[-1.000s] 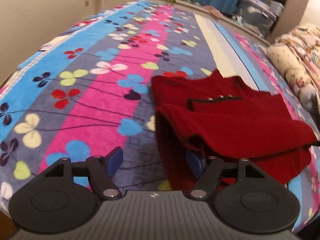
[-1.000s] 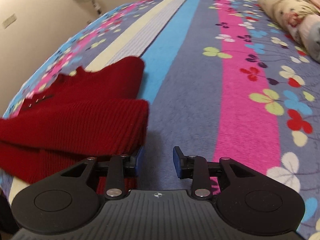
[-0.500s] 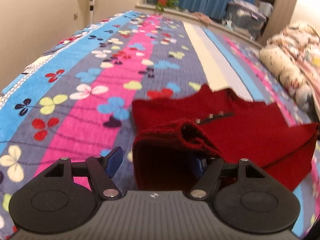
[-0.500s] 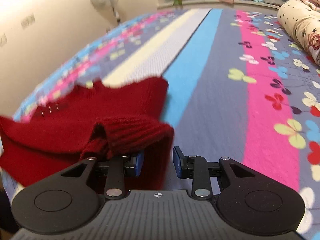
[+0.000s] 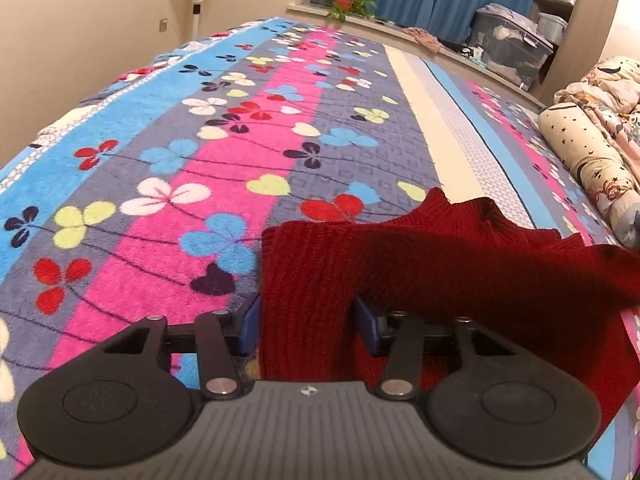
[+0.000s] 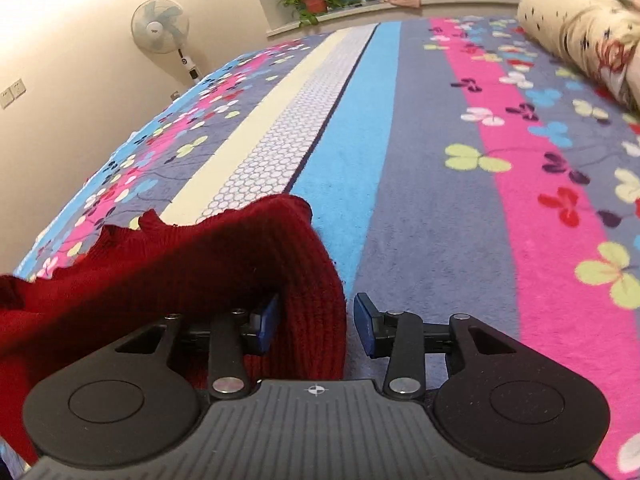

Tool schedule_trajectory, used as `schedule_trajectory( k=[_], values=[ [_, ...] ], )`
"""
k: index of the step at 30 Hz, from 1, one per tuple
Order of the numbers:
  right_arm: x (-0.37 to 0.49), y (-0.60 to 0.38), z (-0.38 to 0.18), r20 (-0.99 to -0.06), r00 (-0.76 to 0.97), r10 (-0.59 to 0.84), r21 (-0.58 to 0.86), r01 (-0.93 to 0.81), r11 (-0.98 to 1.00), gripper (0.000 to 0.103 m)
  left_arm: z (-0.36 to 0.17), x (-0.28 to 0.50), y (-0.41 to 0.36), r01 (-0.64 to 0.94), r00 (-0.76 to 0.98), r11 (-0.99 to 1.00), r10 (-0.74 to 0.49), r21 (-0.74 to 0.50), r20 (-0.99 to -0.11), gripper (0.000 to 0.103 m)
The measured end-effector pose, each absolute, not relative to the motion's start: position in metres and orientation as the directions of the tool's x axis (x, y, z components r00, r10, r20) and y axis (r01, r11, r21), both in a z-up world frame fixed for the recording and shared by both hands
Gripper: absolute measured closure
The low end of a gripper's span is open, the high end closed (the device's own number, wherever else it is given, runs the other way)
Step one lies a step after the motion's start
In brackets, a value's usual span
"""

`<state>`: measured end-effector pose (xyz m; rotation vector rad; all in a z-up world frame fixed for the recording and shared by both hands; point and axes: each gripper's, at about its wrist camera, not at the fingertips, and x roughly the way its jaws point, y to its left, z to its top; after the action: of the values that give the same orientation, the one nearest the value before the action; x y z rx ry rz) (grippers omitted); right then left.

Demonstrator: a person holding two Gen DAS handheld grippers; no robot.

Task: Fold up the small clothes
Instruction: 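Grasp the side edge of the folded red sweater with both grippers, then fold the held edge over the sweater with both grippers and release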

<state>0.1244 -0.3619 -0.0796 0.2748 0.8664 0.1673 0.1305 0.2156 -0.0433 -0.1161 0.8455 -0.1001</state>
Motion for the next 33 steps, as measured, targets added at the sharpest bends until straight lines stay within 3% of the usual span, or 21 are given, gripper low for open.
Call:
schedule_trajectory(
  k=[1, 3, 5, 6, 11, 13, 15, 16, 17, 18, 20, 26, 30, 33],
  values=[
    [0.127, -0.363, -0.081, -0.725, 0.638, 0.259, 0.315, -0.028, 0.949, 0.061, -0.045, 0.132, 0.215, 0.044, 0.657, 0.990, -0.130, -0.134, -0.743, 0.051],
    [0.131, -0.366, -0.082, -0.719, 0.641, 0.270, 0.347, -0.005, 0.938, 0.061, -0.048, 0.135, 0.214, 0.049, 0.648, 0.991, -0.124, -0.121, -0.752, 0.074],
    [0.135, -0.369, -0.085, -0.713, 0.640, 0.285, 0.385, 0.018, 0.923, 0.068, -0.049, 0.137, 0.215, 0.045, 0.650, 0.993, -0.112, -0.109, -0.752, 0.087],
    [0.136, -0.370, -0.087, -0.712, 0.637, 0.295, 0.400, 0.022, 0.916, 0.073, -0.048, 0.138, 0.216, 0.043, 0.652, 0.993, -0.112, -0.111, -0.750, 0.088],
    [0.142, -0.368, -0.092, -0.727, 0.618, 0.300, 0.396, 0.020, 0.918, 0.076, -0.049, 0.140, 0.221, 0.028, 0.638, 0.989, -0.129, -0.144, -0.759, 0.085],
    [0.145, -0.373, -0.092, -0.727, 0.612, 0.310, 0.420, 0.040, 0.907, 0.073, -0.050, 0.142, 0.224, 0.023, 0.619, 0.983, -0.157, -0.181, -0.770, 0.072],
    [0.145, -0.376, -0.095, -0.735, 0.604, 0.309, 0.439, 0.076, 0.895, 0.062, -0.052, 0.142, 0.222, 0.036, 0.610, 0.983, -0.164, -0.180, -0.775, 0.071],
    [0.145, -0.376, -0.097, -0.736, 0.601, 0.312, 0.445, 0.083, 0.892, 0.063, -0.052, 0.142, 0.220, 0.052, 0.615, 0.986, -0.156, -0.158, -0.773, 0.072],
    [0.145, -0.376, -0.099, -0.737, 0.596, 0.320, 0.451, 0.080, 0.889, 0.063, -0.051, 0.141, 0.217, 0.066, 0.624, 0.989, -0.147, -0.135, -0.768, 0.083],
    [0.146, -0.376, -0.099, -0.735, 0.595, 0.324, 0.453, 0.076, 0.888, 0.072, -0.050, 0.140, 0.216, 0.070, 0.637, 0.991, -0.130, -0.111, -0.760, 0.090],
    [0.146, -0.375, -0.096, -0.717, 0.602, 0.352, 0.472, 0.048, 0.880, 0.091, -0.043, 0.137, 0.219, 0.064, 0.668, 0.991, -0.130, -0.117, -0.733, 0.091],
    [0.141, -0.372, -0.065, -0.599, 0.731, 0.327, 0.477, -0.003, 0.879, 0.094, -0.024, 0.133, 0.221, 0.044, 0.750, 0.995, -0.091, -0.088, -0.655, 0.091],
    [0.130, -0.375, -0.037, -0.443, 0.866, 0.234, 0.478, 0.007, 0.878, 0.094, -0.003, 0.125, 0.224, -0.012, 0.861, 0.999, -0.013, -0.045, -0.509, 0.091],
    [0.132, -0.363, -0.036, -0.434, 0.887, 0.161, 0.387, 0.022, 0.922, 0.094, -0.012, 0.136, 0.221, -0.037, 0.841, 0.999, 0.027, -0.008, -0.540, 0.091]
  ],
)
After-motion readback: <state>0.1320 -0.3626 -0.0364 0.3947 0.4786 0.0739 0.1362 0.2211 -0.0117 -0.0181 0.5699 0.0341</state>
